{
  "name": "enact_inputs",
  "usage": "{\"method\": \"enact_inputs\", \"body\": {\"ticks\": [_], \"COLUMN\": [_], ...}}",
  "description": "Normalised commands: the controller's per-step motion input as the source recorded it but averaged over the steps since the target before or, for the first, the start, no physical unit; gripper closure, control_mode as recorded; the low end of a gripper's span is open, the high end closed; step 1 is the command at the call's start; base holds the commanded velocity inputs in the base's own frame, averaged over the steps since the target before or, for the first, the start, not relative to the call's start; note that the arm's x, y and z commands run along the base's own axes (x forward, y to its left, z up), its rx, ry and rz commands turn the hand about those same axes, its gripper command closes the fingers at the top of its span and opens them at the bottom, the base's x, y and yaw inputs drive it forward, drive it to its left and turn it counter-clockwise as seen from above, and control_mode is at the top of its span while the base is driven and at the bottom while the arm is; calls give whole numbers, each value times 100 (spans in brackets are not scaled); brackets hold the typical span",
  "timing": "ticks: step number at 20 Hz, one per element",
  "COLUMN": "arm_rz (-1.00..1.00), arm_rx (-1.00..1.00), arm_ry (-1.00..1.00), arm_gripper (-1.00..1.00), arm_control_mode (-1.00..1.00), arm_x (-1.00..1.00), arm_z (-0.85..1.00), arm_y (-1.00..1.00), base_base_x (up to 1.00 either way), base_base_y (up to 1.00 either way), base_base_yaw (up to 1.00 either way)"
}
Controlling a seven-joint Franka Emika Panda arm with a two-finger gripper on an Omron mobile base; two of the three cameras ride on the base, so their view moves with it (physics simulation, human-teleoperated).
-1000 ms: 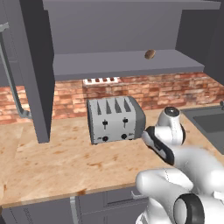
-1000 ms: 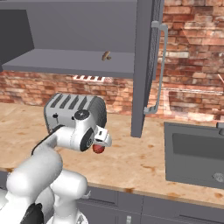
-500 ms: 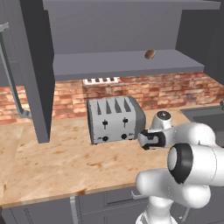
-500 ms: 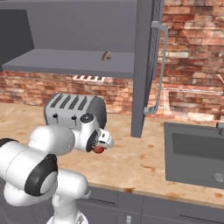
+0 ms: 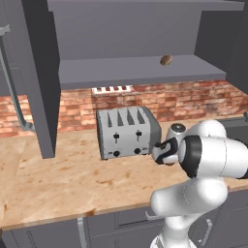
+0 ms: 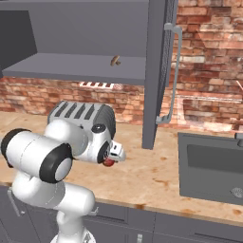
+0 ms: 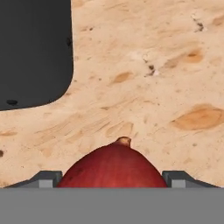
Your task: Pick the onion, mushroom from the counter and place them in the cabinet. Then close the cabinet.
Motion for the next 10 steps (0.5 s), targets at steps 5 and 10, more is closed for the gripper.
{"method": "enact_inputs", "body": {"ticks": [5, 10], "arm_rz": [0, 0], "arm_rx": [1, -9], "arm_ry": [-9, -35], "arm_gripper": [100, 100], "arm_control_mode": [-100, -100], "arm_x": [-24, -60], "arm_z": [12, 99], "arm_y": [0, -3], "base_base_x": [0, 0], "base_base_y": [0, 0], "base_base_yaw": [0, 0]}}
